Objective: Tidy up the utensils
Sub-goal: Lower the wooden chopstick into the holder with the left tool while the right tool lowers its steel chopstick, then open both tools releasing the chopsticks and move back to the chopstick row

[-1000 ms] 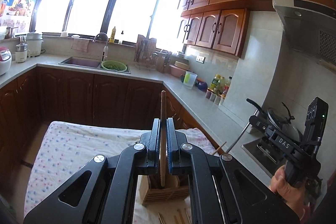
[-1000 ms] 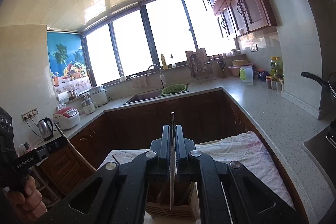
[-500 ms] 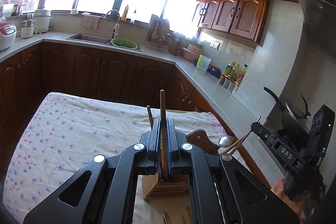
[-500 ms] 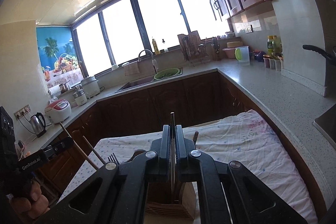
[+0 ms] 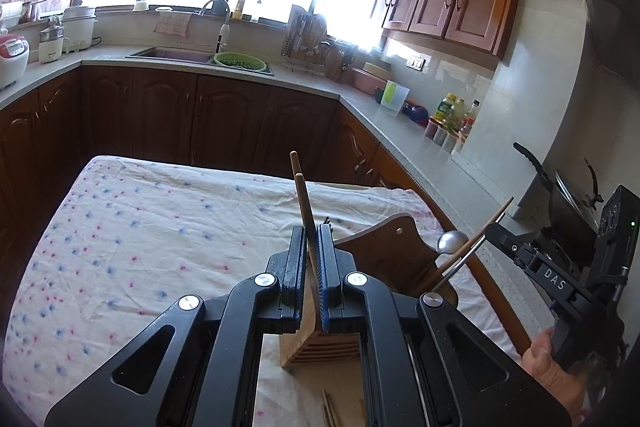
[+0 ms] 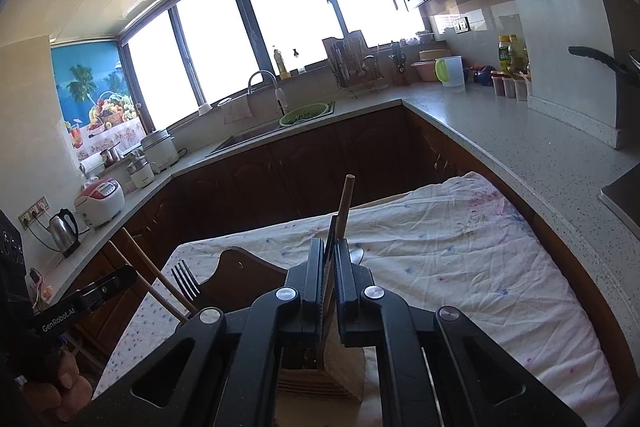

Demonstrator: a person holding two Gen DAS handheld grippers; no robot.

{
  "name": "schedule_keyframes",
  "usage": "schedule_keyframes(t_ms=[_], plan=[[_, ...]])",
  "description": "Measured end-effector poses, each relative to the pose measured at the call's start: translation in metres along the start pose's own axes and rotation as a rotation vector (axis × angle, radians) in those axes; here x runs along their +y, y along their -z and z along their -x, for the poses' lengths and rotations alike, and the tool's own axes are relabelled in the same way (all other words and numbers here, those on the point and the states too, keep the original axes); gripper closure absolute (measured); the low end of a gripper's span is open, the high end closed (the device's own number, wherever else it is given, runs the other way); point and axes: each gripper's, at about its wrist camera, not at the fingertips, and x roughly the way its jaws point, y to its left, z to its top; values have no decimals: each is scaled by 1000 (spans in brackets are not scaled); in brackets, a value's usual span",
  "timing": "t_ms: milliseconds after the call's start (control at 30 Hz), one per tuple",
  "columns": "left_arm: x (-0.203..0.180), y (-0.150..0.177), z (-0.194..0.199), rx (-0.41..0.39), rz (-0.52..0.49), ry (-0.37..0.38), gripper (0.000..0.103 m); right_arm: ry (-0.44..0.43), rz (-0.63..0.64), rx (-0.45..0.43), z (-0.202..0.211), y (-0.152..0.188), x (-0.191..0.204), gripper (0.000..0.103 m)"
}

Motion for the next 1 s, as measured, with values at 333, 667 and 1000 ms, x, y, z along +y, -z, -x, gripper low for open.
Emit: schedule_keyframes(t_ms=[333,667,1000], plan=[[5,-2,14,6,29,0,56,-24,-25,-9,9,-5,-1,58],[16,28,56,2,59,-61,16,-36,-33,-113,55,-1,-3,0],[28,78,76,72,72,-111,15,-17,-55,-31,79,48,-10,0]])
